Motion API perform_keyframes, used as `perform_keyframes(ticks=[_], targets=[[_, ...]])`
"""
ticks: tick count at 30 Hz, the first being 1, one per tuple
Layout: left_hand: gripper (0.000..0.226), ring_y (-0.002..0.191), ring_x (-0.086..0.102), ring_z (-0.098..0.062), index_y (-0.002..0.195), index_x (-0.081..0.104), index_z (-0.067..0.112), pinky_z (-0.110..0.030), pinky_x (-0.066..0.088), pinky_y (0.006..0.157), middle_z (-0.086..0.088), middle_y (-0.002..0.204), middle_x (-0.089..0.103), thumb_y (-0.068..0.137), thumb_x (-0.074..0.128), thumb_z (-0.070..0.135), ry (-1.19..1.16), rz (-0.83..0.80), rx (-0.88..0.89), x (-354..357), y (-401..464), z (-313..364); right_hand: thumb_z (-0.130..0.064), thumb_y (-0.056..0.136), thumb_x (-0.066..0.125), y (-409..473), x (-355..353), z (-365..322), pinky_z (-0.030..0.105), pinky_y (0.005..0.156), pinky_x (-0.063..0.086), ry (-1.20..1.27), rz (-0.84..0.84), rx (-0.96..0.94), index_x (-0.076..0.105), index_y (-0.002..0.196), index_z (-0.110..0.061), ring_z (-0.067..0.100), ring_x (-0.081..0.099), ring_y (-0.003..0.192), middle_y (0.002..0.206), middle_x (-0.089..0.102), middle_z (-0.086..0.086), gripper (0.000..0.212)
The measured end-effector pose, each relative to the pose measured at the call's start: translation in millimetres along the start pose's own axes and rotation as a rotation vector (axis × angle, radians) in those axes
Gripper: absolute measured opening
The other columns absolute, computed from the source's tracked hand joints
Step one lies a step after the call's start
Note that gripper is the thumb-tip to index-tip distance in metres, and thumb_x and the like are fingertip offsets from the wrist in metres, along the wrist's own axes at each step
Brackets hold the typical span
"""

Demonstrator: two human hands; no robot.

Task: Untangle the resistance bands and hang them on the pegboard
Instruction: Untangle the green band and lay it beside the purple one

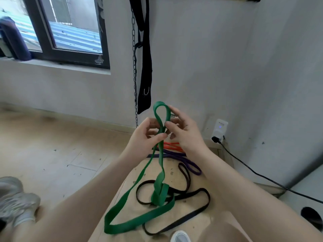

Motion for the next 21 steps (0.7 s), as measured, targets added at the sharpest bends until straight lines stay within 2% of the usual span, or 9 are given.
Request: perform_keyframes(ticks=[4,6,9,12,14,16,18,21], targets=[[0.026,0.099,0.063,-0.014,0.101,0.058,0.027,-0.037,0.052,0.090,0.004,0.104,0.066,0.084,0.063,0.008,-0.042,0.008,0.015,-3,-5,-1,-0.003,0.093,0.051,-3,6,-1,0.018,0.060,0.050,0.106,-0.011,0.003,0.049,0.127,-0.036,0.003,0.063,0.065,0.088,0.063,0.001,0.047],[0.026,0.101,0.064,-0.014,0.097,0.055,0.026,-0.032,0.053,0.085,0.001,0.106,0.064,0.085,0.060,0.003,-0.110,-0.020,0.004,-1,-6,1,-0.006,0.093,0.053,-2,6,1,0.021,0.064,0.052,0.136,0.030,0.015,0.051,0.126,-0.031,0.008,0.065,0.071,0.088,0.064,0.002,0.042],[0.021,0.086,0.068,-0.023,0.093,0.051,0.023,-0.034,0.058,0.073,-0.008,0.100,0.065,0.086,0.060,0.005,-0.083,-0.004,0.001,-3,-4,4,-0.012,0.093,0.053,-1,2,9,0.027,0.081,0.052,0.136,0.046,0.047,0.048,0.129,-0.027,0.012,0.065,0.089,0.091,0.065,0.000,0.039],[0.015,0.075,0.068,-0.017,0.095,0.050,0.020,-0.028,0.057,0.064,-0.007,0.091,0.067,0.089,0.056,0.007,-0.180,0.111,-0.030,-16,0,5,-0.021,0.093,0.054,-6,-2,30,0.021,0.096,0.044,0.130,-0.022,0.092,0.036,0.137,-0.031,0.001,0.056,0.112,0.121,0.062,-0.008,0.048],[0.014,0.072,0.067,-0.013,0.096,0.048,0.017,-0.025,0.055,0.063,-0.004,0.085,0.067,0.091,0.053,0.005,-0.319,0.131,-0.050,-20,4,6,-0.021,0.091,0.057,-15,3,57,0.027,0.101,0.043,0.094,-0.128,0.169,0.030,0.141,-0.026,0.006,0.050,0.122,0.137,0.051,-0.005,0.057],[0.013,0.075,0.066,-0.014,0.097,0.048,0.016,-0.025,0.055,0.066,-0.005,0.086,0.066,0.091,0.052,0.005,-0.373,0.119,-0.058,-18,7,9,-0.015,0.086,0.064,-28,15,87,0.030,0.099,0.046,-0.006,-0.278,0.237,0.033,0.140,-0.026,0.008,0.053,0.120,0.135,0.053,-0.007,0.063],[0.012,0.077,0.065,-0.015,0.098,0.048,0.016,-0.024,0.055,0.066,-0.005,0.088,0.066,0.092,0.051,0.007,-0.379,0.111,-0.069,-16,8,9,-0.012,0.085,0.065,-38,25,107,0.025,0.089,0.051,-0.156,-0.358,0.262,0.041,0.134,-0.030,0.010,0.058,0.112,0.124,0.059,-0.009,0.058],[0.011,0.075,0.064,-0.014,0.098,0.048,0.017,-0.023,0.054,0.064,-0.005,0.089,0.066,0.093,0.049,0.007,-0.430,0.128,-0.092,-20,7,3,-0.008,0.091,0.055,-34,16,119,0.033,0.089,0.052,-0.526,-0.235,0.175,0.057,0.120,-0.022,0.015,0.061,0.102,0.114,0.065,-0.003,0.032]])
Point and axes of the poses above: each hand's wrist, its own y-axis towards the middle knuckle, its own x-axis out of the palm, z = x × y, the point moved 8 cm from there along y, towards the middle knuckle
